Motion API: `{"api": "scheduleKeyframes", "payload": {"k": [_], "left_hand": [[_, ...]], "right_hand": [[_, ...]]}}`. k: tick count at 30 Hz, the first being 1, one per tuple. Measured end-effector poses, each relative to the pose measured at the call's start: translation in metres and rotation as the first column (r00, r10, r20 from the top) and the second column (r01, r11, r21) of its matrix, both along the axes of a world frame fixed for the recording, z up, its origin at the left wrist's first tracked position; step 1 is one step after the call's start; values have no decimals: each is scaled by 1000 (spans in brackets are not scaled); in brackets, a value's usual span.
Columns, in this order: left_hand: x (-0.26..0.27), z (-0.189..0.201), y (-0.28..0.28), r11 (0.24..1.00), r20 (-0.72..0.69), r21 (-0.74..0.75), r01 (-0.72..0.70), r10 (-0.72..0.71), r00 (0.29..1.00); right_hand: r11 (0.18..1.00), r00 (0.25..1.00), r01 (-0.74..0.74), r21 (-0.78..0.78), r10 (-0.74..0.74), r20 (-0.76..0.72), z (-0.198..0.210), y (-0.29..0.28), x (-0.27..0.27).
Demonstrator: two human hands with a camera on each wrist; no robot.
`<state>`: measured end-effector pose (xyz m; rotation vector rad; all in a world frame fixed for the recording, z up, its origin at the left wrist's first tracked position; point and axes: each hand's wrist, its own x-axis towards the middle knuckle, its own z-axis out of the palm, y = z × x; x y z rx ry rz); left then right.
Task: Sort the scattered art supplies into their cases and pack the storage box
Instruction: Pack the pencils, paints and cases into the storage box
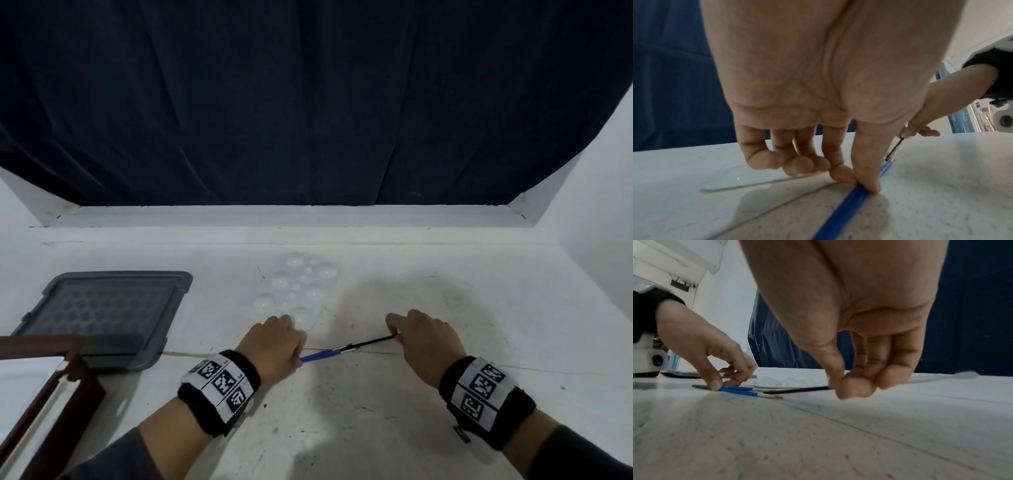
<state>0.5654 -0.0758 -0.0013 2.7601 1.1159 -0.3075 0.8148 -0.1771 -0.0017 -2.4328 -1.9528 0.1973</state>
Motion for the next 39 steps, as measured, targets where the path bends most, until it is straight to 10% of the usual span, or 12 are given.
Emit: {"api": "scheduleKeyframes", "payload": {"k": [13,19,26,32,39], "left_hand": [[-33,-1,-14,988,-8,-56,146,-147,989],[-53,0,-17,986,185,-165,18,14,983],[-65,7,-24,846,564,-518,-124,447,694],[-40,-1,-48,730,595,-673,-118,629,500],[-8,-16,-70,746,530,-649,-148,583,616]], "right_hand": [[993,998,-49,-108,44,-49,-5,23,7],[995,994,-68,-75,73,76,-8,27,5],[994,968,-40,98,63,-245,-13,14,5],[966,506,206,156,31,-862,1,-4,-39],[925,2,372,-78,-85,-996,6,-18,-82]]}}
